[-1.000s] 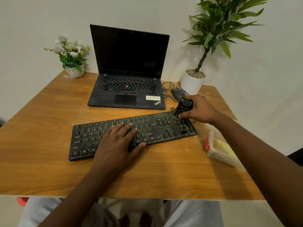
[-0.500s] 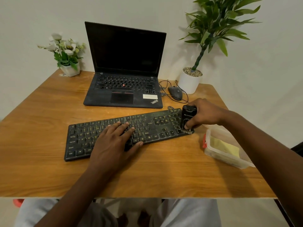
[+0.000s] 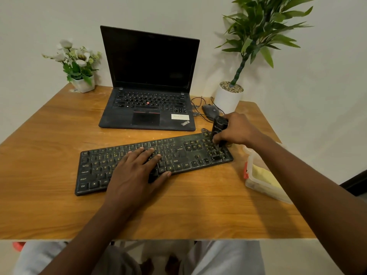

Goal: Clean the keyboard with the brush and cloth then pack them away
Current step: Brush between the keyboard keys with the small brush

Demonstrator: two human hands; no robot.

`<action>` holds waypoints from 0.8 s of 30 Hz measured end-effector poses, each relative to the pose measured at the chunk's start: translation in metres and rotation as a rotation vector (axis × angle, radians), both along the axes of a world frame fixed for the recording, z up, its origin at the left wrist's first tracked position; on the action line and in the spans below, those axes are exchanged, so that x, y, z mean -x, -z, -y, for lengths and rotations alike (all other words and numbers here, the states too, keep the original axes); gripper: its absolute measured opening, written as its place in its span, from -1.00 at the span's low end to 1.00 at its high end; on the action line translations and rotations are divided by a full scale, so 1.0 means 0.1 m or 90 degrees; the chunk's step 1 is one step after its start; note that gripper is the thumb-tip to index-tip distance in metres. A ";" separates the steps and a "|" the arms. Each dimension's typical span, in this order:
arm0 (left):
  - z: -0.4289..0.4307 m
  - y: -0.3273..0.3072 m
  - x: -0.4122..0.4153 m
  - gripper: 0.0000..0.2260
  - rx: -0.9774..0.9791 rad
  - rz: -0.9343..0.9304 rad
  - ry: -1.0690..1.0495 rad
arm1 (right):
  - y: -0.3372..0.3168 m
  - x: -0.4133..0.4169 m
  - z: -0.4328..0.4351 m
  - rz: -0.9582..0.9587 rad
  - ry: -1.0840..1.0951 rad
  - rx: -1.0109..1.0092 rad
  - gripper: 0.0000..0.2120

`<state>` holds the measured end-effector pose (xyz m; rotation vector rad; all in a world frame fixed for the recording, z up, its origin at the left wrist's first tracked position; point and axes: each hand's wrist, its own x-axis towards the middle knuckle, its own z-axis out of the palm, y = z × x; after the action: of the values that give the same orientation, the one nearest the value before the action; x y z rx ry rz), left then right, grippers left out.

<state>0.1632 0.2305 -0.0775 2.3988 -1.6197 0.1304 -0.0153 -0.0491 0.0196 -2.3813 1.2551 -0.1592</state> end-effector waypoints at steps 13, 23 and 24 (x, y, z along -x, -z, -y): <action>0.01 0.02 -0.02 -0.30 -0.008 0.003 0.000 | -0.15 0.10 0.01 -0.048 0.081 -0.109 -0.52; 0.00 0.02 -0.02 -0.31 -0.010 0.006 0.001 | 0.02 -0.10 0.02 0.074 0.063 0.076 -0.64; 0.00 0.02 -0.02 -0.31 -0.008 0.004 0.002 | 0.01 -0.07 0.02 0.057 0.061 0.065 -0.62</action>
<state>0.1648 0.2301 -0.0799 2.4083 -1.6321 0.1277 -0.0084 -0.0516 0.0191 -2.3703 1.3492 -0.3647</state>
